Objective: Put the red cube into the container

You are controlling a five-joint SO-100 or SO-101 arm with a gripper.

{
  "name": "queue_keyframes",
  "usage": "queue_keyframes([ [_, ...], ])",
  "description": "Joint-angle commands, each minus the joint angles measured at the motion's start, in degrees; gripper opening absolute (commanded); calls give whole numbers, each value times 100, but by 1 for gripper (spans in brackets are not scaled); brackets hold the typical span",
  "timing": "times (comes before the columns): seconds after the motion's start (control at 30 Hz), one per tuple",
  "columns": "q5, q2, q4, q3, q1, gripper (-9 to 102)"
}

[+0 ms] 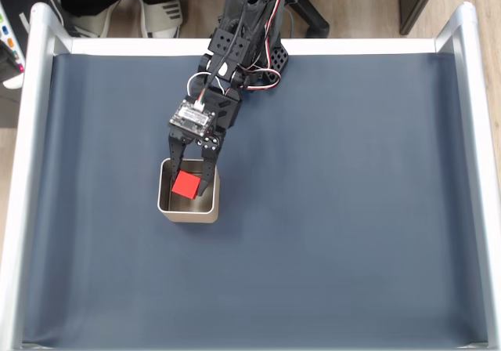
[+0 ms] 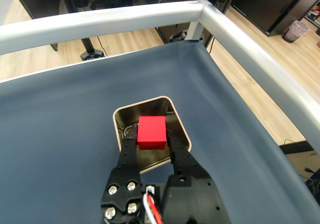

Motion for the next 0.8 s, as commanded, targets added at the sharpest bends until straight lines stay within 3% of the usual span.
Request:
queue_keyframes([
  [0.0,35,18,-97,-9,53,14],
  [0.77,237,35,-220,9,88,23],
])
